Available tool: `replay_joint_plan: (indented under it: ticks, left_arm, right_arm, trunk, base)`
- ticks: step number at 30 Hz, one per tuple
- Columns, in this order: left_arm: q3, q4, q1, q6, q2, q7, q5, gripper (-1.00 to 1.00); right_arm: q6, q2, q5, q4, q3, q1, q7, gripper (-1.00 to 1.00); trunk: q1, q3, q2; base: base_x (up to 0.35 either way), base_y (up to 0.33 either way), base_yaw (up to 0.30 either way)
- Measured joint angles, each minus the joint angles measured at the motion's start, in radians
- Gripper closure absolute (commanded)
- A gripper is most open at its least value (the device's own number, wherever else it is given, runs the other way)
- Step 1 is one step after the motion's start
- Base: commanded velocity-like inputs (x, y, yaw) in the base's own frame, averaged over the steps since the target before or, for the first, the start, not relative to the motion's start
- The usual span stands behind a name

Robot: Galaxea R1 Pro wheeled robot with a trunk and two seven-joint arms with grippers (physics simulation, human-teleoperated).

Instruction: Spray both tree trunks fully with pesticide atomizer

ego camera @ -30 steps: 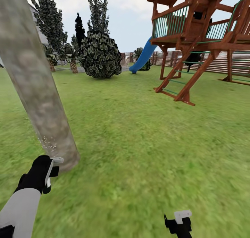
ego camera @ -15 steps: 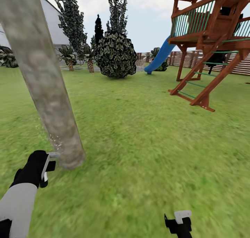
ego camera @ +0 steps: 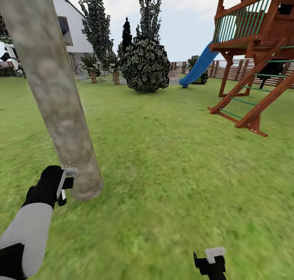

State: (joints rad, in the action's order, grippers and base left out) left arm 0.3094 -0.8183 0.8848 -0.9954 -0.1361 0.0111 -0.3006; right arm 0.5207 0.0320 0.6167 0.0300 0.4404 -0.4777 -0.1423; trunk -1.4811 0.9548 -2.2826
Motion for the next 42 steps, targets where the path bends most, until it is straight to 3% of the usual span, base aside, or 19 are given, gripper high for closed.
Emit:
replay_joint_plan:
  ticks: [8, 17, 18, 21, 23, 26, 28, 30, 32, 34, 35, 37, 38, 39, 40, 42]
  left_arm:
    - [-0.005, -0.007, -0.005, 0.001, -0.014, 0.0, -0.003, 1.0]
    - [-0.004, -0.008, -0.013, 0.0, 0.0, 0.004, -0.002, 1.0]
    - [-0.004, -0.008, -0.014, 0.0, -0.003, 0.004, -0.005, 1.0]
    - [0.001, -0.006, -0.019, 0.006, -0.05, 0.004, -0.018, 1.0]
    - [-0.003, 0.0, -0.02, 0.007, -0.065, 0.001, -0.002, 1.0]
    - [-0.006, 0.005, -0.019, 0.007, 0.005, 0.003, 0.01, 1.0]
    - [-0.007, 0.001, -0.018, 0.007, 0.026, 0.005, 0.0, 1.0]
    - [0.0, -0.001, -0.019, 0.008, 0.011, 0.004, -0.015, 1.0]
    - [0.003, 0.003, -0.02, 0.008, -0.034, 0.002, -0.019, 1.0]
    - [0.005, 0.01, -0.047, 0.008, -0.094, -0.003, -0.018, 1.0]
    - [0.004, 0.011, -0.064, 0.01, -0.101, -0.003, -0.004, 1.0]
    - [0.002, 0.012, -0.089, 0.012, -0.089, -0.002, 0.012, 1.0]
    - [0.003, 0.013, -0.093, 0.056, -0.032, 0.007, -0.021, 1.0]
    - [0.009, 0.014, -0.095, 0.084, 0.005, 0.009, 0.029, 1.0]
    - [0.024, 0.019, -0.095, 0.091, -0.001, 0.01, -0.011, 1.0]
    - [0.093, 0.038, -0.101, 0.103, -0.032, 0.009, -0.018, 1.0]
  right_arm:
    - [0.0, 0.0, 0.0, -0.001, 0.0, 0.0, 0.0, -1.0]
    - [0.0, -0.002, 0.0, -0.001, 0.0, 0.0, 0.0, -1.0]
    - [0.0, -0.002, 0.0, -0.001, 0.0, 0.0, 0.0, -1.0]
    - [0.0, -0.001, 0.0, -0.001, 0.0, 0.0, 0.0, -1.0]
    - [0.0, -0.001, 0.0, -0.001, 0.0, 0.0, 0.0, -1.0]
    - [0.0, -0.001, 0.0, -0.001, 0.0, 0.0, 0.0, -1.0]
    - [0.0, -0.001, 0.0, -0.001, 0.0, 0.0, 0.0, -1.0]
    - [0.0, -0.001, 0.0, -0.001, 0.0, 0.0, 0.0, -1.0]
    - [0.0, -0.001, 0.0, -0.001, 0.0, 0.0, 0.0, -1.0]
    - [0.0, -0.001, 0.0, -0.001, 0.0, 0.0, 0.0, -1.0]
    - [0.0, -0.001, 0.0, -0.001, 0.0, 0.0, 0.0, -1.0]
    - [0.0, -0.002, 0.0, -0.001, 0.0, 0.0, 0.0, -1.0]
    - [0.0, -0.002, 0.0, -0.001, -0.001, 0.0, 0.0, -1.0]
    - [0.0, -0.002, 0.0, -0.001, 0.0, 0.0, 0.0, -1.0]
    - [0.0, -0.002, 0.0, -0.001, 0.0, 0.0, 0.0, -1.0]
    - [0.0, -0.002, 0.0, -0.002, 0.0, 0.0, 0.0, -1.0]
  trunk:
    - [0.0, 0.0, 0.0]
    - [0.0, 0.0, 0.0]
    - [0.0, 0.0, 0.0]
    - [0.0, 0.0, 0.0]
    - [0.0, 0.0, 0.0]
    - [0.0, 0.0, 0.0]
    - [0.0, 0.0, 0.0]
    - [0.0, 0.0, 0.0]
    - [0.0, 0.0, 0.0]
    - [0.0, 0.0, 0.0]
    - [0.0, 0.0, 0.0]
    - [0.0, 0.0, 0.0]
    - [0.0, 0.0, 0.0]
    - [0.0, 0.0, 0.0]
    - [0.0, 0.0, 0.0]
    - [0.0, 0.0, 0.0]
  base:
    - [0.215, -0.188, 0.0]
    - [0.143, -0.236, 0.175]
    - [0.095, -0.264, 0.125]
    - [0.095, -0.264, 0.037]
    - [0.112, -0.262, 0.004]
    - [0.176, -0.238, 0.001]
    - [0.219, -0.21, 0.0]
    - [0.229, -0.203, 0.0]
    - [0.23, -0.202, 0.0]
    - [0.218, -0.206, 0.035]
    - [0.17, -0.229, 0.159]
    - [0.041, -0.264, 0.252]
    - [0.004, -0.272, 0.272]
    - [0.002, -0.27, 0.273]
    - [0.001, -0.261, 0.273]
    - [0.102, -0.247, 0.274]
